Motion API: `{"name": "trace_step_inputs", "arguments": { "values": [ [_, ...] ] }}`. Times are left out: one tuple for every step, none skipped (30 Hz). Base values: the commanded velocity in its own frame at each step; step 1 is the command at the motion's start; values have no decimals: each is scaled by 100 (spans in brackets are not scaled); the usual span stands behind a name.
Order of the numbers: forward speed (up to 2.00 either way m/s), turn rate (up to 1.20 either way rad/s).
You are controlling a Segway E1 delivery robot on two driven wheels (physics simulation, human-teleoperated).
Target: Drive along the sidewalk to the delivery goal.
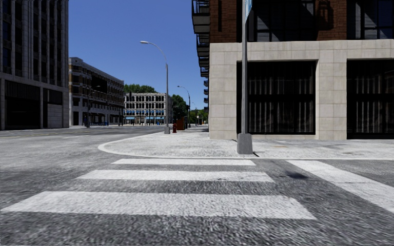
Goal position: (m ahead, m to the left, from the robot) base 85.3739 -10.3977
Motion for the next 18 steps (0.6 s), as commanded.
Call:
{"name": "trace_step_inputs", "arguments": {
  "values": [
    [200, 0],
    [200, 0],
    [200, 0],
    [200, 0],
    [200, 0],
    [200, 0],
    [200, 0],
    [200, 0],
    [200, 0],
    [200, 0],
    [200, 0],
    [200, 0],
    [200, 0],
    [200, 0],
    [200, 0],
    [200, 0],
    [200, 0],
    [200, 0]
  ]
}}
